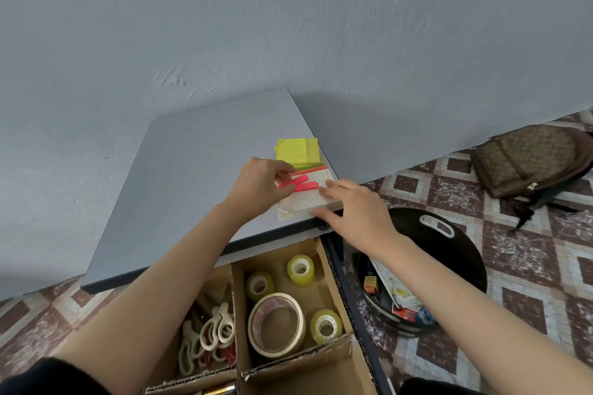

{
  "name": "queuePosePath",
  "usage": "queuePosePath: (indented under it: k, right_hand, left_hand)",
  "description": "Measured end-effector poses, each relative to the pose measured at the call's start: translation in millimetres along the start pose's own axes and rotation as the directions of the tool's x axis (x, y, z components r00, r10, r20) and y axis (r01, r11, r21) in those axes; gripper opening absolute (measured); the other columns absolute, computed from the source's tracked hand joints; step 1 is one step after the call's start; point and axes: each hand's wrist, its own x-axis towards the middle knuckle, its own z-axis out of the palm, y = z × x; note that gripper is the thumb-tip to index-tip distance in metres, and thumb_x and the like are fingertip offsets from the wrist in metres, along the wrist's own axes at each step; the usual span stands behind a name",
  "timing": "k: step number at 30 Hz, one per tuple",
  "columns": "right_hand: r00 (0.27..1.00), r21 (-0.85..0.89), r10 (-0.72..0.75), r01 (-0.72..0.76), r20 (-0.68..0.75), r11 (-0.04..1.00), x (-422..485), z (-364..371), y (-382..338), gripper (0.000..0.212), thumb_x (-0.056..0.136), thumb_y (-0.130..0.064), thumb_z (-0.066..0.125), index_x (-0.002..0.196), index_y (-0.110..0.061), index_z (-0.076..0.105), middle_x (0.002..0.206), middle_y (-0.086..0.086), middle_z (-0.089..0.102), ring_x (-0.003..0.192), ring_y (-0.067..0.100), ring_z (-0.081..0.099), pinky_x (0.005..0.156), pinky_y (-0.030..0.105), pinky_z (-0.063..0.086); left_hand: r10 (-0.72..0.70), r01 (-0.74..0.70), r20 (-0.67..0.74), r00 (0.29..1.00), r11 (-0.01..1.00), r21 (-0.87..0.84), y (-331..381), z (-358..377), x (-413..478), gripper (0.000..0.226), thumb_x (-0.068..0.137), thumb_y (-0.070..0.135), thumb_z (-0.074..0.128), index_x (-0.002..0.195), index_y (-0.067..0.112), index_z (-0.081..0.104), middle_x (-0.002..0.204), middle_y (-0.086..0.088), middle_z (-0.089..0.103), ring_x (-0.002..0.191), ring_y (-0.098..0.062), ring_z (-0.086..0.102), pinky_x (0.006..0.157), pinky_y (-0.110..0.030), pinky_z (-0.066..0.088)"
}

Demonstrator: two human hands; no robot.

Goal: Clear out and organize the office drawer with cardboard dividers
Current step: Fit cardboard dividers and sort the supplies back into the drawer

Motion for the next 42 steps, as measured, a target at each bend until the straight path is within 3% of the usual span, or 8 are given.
queuePosePath:
  k: [4,7,12,16,20,23,31,42]
  right_hand:
    - [0.998,-0.017,0.016,-0.017,-0.069,1.000,13.4,-15.1,-9.3,0.032,0.094,-0.032,0.053,0.121,-0.017,0.063,0.124,-0.002,0.062,0.111,0.014,0.056,0.082,0.021,0.039]
    - [0.995,-0.070,-0.048,0.042,-0.087,0.997,36.9,-22.3,-19.9,0.028,0.094,-0.022,0.053,0.118,-0.015,0.065,0.122,0.001,0.060,0.110,0.018,0.054,0.079,0.022,0.037]
    - [0.994,-0.098,-0.016,0.028,0.112,0.995,71.8,-15.9,-33.9,0.018,0.086,-0.011,0.061,0.099,-0.011,0.074,0.106,0.007,0.069,0.100,0.023,0.060,0.072,0.023,0.038]
    - [0.982,-0.095,0.032,-0.015,0.186,0.995,82.4,-7.4,-31.6,0.015,0.081,-0.002,0.061,0.087,-0.002,0.075,0.094,0.013,0.071,0.093,0.026,0.063,0.077,0.032,0.052]
    - [0.978,-0.073,0.063,-0.049,0.199,0.996,85.0,-6.8,-33.3,0.015,0.078,0.004,0.060,0.087,0.007,0.072,0.093,0.021,0.069,0.088,0.033,0.064,0.075,0.044,0.055]
    - [0.971,-0.051,0.076,-0.066,0.227,0.997,83.8,-9.2,-34.7,0.015,0.077,0.007,0.061,0.084,0.002,0.073,0.090,0.016,0.070,0.082,0.025,0.064,0.066,0.034,0.055]
    - [0.956,-0.051,0.158,-0.150,0.248,0.987,83.1,-6.0,-39.4,0.025,0.073,0.007,0.064,0.098,0.011,0.067,0.102,0.026,0.066,0.072,0.027,0.061,0.080,0.051,0.054]
    - [0.989,-0.172,0.139,-0.128,0.049,0.977,73.3,2.1,-42.5,0.012,0.083,-0.005,0.064,0.092,-0.005,0.072,0.098,0.010,0.067,0.092,0.026,0.061,0.080,0.039,0.054]
  left_hand:
    - [-0.016,0.016,-0.010,1.000,1.000,-0.026,-3.8,-4.4,-8.2,0.032,0.086,0.019,0.066,0.115,0.006,0.066,0.106,-0.008,0.069,0.085,-0.011,0.059,0.084,-0.019,0.046]
    - [-0.015,0.015,-0.019,1.000,0.999,-0.044,-8.3,-7.1,-16.5,0.028,0.085,0.016,0.066,0.112,0.007,0.068,0.105,-0.009,0.070,0.088,-0.016,0.063,0.089,-0.027,0.051]
    - [-0.066,0.067,0.010,0.998,0.997,-0.028,-20.2,-8.6,-28.9,0.026,0.086,0.016,0.065,0.111,0.009,0.069,0.105,-0.007,0.070,0.086,-0.013,0.062,0.085,-0.020,0.047]
    - [-0.085,0.086,0.033,0.996,0.996,-0.019,-27.1,-11.8,-35.5,0.029,0.087,0.017,0.064,0.115,0.009,0.067,0.107,-0.006,0.068,0.085,-0.009,0.057,0.081,-0.017,0.044]
    - [-0.097,0.098,0.091,0.991,0.995,-0.005,-32.8,-11.7,-38.3,0.029,0.087,0.018,0.064,0.115,0.011,0.067,0.109,-0.006,0.067,0.093,-0.014,0.059,0.083,-0.019,0.043]
    - [-0.141,0.145,0.108,0.984,0.989,-0.028,-34.7,-9.7,-37.8,0.028,0.087,0.014,0.065,0.115,0.010,0.067,0.110,-0.007,0.067,0.093,-0.015,0.057,0.083,-0.018,0.042]
    - [-0.296,0.310,0.136,0.945,0.947,-0.087,-31.9,-10.2,-28.7,0.027,0.084,0.011,0.067,0.110,0.007,0.069,0.108,-0.008,0.067,0.083,-0.011,0.050,0.081,-0.020,0.042]
    - [-0.123,0.100,0.087,0.989,0.968,0.228,-31.7,2.2,-39.5,0.034,0.099,0.022,0.043,0.131,0.018,0.055,0.119,-0.006,0.059,0.110,-0.019,0.050,0.090,-0.021,0.038]
